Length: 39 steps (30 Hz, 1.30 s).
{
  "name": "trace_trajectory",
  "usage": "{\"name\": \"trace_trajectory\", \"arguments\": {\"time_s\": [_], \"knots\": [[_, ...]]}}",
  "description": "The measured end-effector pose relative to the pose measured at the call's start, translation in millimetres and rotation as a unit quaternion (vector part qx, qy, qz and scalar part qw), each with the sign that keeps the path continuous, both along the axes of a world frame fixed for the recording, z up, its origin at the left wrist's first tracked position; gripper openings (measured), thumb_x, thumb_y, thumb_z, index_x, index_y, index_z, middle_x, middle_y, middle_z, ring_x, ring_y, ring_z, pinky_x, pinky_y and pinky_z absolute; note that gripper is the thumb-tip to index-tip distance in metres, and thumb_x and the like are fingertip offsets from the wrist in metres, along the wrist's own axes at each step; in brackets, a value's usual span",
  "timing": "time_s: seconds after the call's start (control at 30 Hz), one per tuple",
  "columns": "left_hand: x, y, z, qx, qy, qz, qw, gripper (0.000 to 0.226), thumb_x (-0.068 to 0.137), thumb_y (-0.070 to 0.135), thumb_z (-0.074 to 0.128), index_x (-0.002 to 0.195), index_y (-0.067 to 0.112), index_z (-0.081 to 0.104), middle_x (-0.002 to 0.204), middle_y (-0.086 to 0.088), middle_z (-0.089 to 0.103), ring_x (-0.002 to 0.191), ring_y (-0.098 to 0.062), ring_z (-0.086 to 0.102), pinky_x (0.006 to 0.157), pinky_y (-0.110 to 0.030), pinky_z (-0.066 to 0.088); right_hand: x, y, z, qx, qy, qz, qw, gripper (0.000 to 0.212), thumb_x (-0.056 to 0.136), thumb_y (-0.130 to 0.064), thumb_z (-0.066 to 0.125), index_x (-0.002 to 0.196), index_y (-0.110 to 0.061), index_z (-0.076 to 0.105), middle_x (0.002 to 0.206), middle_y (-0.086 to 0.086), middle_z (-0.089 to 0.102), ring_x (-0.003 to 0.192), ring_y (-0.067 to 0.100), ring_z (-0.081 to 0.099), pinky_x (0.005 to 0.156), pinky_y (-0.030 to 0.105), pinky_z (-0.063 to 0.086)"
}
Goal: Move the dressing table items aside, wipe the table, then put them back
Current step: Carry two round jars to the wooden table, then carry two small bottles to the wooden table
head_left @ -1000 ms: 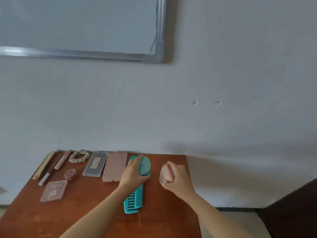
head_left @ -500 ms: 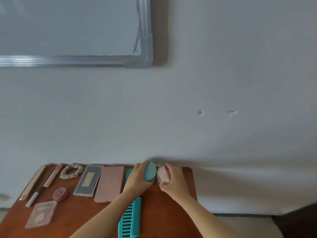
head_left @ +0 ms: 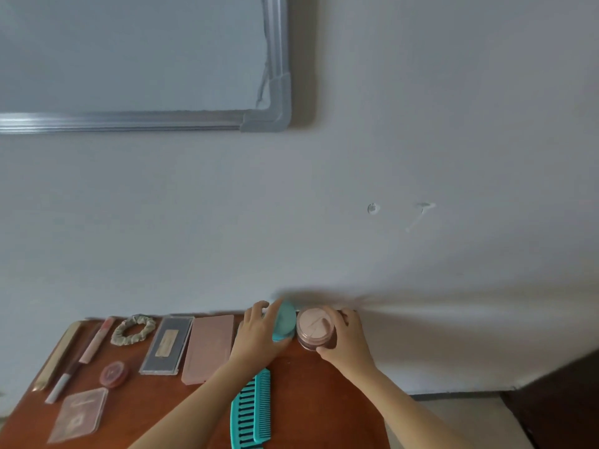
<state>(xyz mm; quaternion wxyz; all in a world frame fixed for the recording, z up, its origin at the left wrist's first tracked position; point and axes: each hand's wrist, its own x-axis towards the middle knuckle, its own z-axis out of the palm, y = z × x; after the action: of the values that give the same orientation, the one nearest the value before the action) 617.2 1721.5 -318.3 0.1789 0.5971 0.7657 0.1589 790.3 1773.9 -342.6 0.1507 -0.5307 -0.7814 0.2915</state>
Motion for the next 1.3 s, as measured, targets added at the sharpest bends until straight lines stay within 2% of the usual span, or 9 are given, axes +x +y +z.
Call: {"name": "trace_trajectory", "arguments": {"time_s": [0.13, 0.27, 0.4, 0.53, 0.73, 0.9, 1.03, 1.13, 1.3], "knots": [[1.6, -10.2, 12.3, 0.03, 0.033, -0.024, 0.999, 0.067, 0.089, 0.044, 0.052, 0.145, 0.024, 0.022, 0.145, -0.003, 0.027, 0.136, -0.02, 0.022, 0.11, -0.03, 0.025, 22.7, -15.4, 16.7, -0.017, -0.018, -0.043, 0.999, 0.074, 0.08, -0.027, 0.067, 0.142, -0.028, 0.027, 0.143, 0.005, 0.025, 0.136, 0.019, 0.023, 0.109, 0.025, 0.026], [11.2, -16.1, 24.4, 0.07, 0.025, -0.065, 0.995, 0.062, 0.089, 0.033, 0.055, 0.143, 0.019, 0.029, 0.142, -0.009, 0.033, 0.135, -0.027, 0.025, 0.109, -0.036, 0.027, 41.3, -43.1, 37.1, -0.019, -0.006, -0.127, 0.992, 0.073, 0.081, -0.028, 0.066, 0.142, -0.027, 0.025, 0.141, 0.005, 0.027, 0.135, 0.018, 0.023, 0.106, 0.026, 0.029], [38.1, -26.3, 41.5, 0.1, 0.007, -0.163, 0.982, 0.059, 0.089, 0.029, 0.053, 0.143, 0.018, 0.03, 0.141, -0.008, 0.034, 0.134, -0.026, 0.025, 0.11, -0.035, 0.024, 61.7, -92.6, 64.4, 0.001, -0.026, -0.214, 0.976, 0.073, 0.083, -0.028, 0.065, 0.143, -0.024, 0.023, 0.139, 0.007, 0.025, 0.131, 0.02, 0.028, 0.103, 0.026, 0.032], [69.7, -58.6, 56.0, 0.139, -0.019, -0.284, 0.949, 0.056, 0.089, 0.032, 0.045, 0.141, 0.016, 0.034, 0.14, -0.009, 0.038, 0.131, -0.029, 0.029, 0.109, -0.038, 0.023, 91.3, -171.3, 84.1, 0.009, -0.054, -0.321, 0.946, 0.072, 0.084, -0.03, 0.063, 0.144, -0.019, 0.024, 0.145, 0.011, 0.023, 0.135, 0.023, 0.024, 0.108, 0.029, 0.028], [129.9, -130.4, 69.5, 0.138, -0.022, -0.444, 0.885, 0.056, 0.095, 0.032, 0.041, 0.145, 0.02, 0.02, 0.148, -0.002, 0.025, 0.138, -0.022, 0.016, 0.111, -0.033, 0.02, 127.5, -309.2, 99.8, 0.004, -0.098, -0.465, 0.88, 0.07, 0.084, -0.034, 0.061, 0.144, -0.025, 0.026, 0.148, 0.01, 0.017, 0.137, 0.025, 0.021, 0.109, 0.031, 0.024], [204.3, -194.0, 83.9, 0.161, -0.043, -0.544, 0.823, 0.057, 0.095, 0.032, 0.041, 0.146, 0.018, 0.021, 0.146, -0.002, 0.028, 0.137, -0.022, 0.02, 0.112, -0.033, 0.023, 165.5, -422.6, 113.8, -0.009, -0.139, -0.547, 0.826, 0.067, 0.088, -0.036, 0.057, 0.145, -0.027, 0.022, 0.15, 0.009, 0.014, 0.139, 0.025, 0.018, 0.111, 0.031, 0.023], [262.3, -249.9, 99.8, 0.173, -0.069, -0.609, 0.771, 0.057, 0.091, 0.028, 0.052, 0.142, 0.013, 0.033, 0.14, -0.007, 0.039, 0.133, -0.027, 0.029, 0.107, -0.04, 0.03, 195.4, -516.4, 136.4, 0.008, -0.151, -0.639, 0.754, 0.067, 0.085, -0.034, 0.062, 0.142, -0.026, 0.028, 0.147, 0.012, 0.021, 0.134, 0.026, 0.027, 0.11, 0.03, 0.027], [308.6, -306.4, 112.6, 0.194, -0.104, -0.653, 0.725, 0.055, 0.085, 0.023, 0.061, 0.135, 0.008, 0.045, 0.131, -0.013, 0.049, 0.126, -0.035, 0.04, 0.099, -0.045, 0.038, 215.1, -596.0, 151.3, 0.003, -0.17, -0.695, 0.698, 0.066, 0.086, -0.033, 0.061, 0.142, -0.025, 0.028, 0.146, 0.011, 0.021, 0.136, 0.026, 0.023, 0.109, 0.03, 0.026], [376.2, -423.3, 126.1, 0.188, -0.129, -0.72, 0.655, 0.056, 0.09, 0.037, 0.04, 0.141, 0.015, 0.035, 0.14, -0.004, 0.038, 0.133, -0.026, 0.028, 0.106, -0.037, 0.03, 246.5, -724.7, 162.2, -0.008, -0.187, -0.764, 0.617, 0.063, 0.087, -0.034, 0.06, 0.141, -0.026, 0.03, 0.148, 0.008, 0.021, 0.134, 0.026, 0.025, 0.105, 0.032, 0.03]]}}
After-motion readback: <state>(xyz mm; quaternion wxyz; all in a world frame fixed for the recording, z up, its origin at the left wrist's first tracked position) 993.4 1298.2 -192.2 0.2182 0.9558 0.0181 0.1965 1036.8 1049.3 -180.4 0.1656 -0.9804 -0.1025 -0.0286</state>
